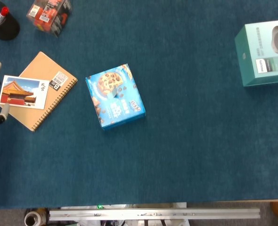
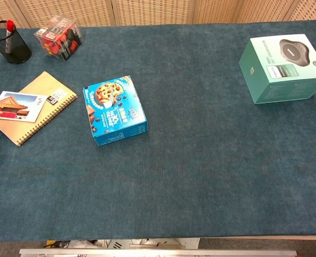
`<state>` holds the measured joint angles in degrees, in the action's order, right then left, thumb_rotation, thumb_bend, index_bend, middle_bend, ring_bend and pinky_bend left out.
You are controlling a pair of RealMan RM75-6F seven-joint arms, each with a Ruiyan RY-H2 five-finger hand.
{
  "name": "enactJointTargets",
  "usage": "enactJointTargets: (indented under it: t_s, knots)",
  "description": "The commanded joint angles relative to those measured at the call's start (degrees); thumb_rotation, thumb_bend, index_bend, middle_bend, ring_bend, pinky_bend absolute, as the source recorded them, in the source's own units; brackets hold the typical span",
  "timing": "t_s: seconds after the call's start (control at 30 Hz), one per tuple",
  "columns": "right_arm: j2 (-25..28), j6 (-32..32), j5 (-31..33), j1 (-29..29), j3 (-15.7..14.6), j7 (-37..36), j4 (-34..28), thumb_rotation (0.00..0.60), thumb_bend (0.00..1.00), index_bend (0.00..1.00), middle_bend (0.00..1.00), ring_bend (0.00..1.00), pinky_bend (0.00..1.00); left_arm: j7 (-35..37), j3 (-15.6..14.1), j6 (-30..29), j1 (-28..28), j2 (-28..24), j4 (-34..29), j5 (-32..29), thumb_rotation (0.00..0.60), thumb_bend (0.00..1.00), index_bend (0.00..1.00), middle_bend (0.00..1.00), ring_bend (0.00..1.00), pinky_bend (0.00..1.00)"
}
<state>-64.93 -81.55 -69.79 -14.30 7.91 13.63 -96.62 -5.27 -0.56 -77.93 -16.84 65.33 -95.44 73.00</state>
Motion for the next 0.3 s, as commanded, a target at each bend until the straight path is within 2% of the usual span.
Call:
enactJointTargets:
  t_s: [0.03, 0.13, 0.3]
  knots:
    - [0.9, 1.5, 0.0, 0.1, -0.6, 0.4, -0.7, 0.600, 0.17, 0.35, 0.44, 0.39, 0.57, -0.6, -0.4, -0.9, 1.1, 0.1, -0.6, 0.9, 0.540, 0.36, 0.03, 0.31, 0.33, 0.46]
    - [2.5, 4.1, 0.5, -0.1, -1.2, 0.1, -1.9, 0.600, 0.17, 0.35, 0.44, 0.38, 0.56, -1.5, -0.7, -2.0, 2.3, 0.5, -0.8, 1.8, 0.570, 0.36, 0.03, 0.31, 0.32, 0.45]
    - [2.4, 3.1, -0.4, 0.6, -0.8, -1.0, -2.0, 0.600, 0.18, 0.35, 0.44, 0.37, 0.56, -1.4, -0.2, -5.0, 4.1, 2.4, 0.2, 3.8, 0.588, 0.36, 0.03, 0.27, 0.29, 0.41]
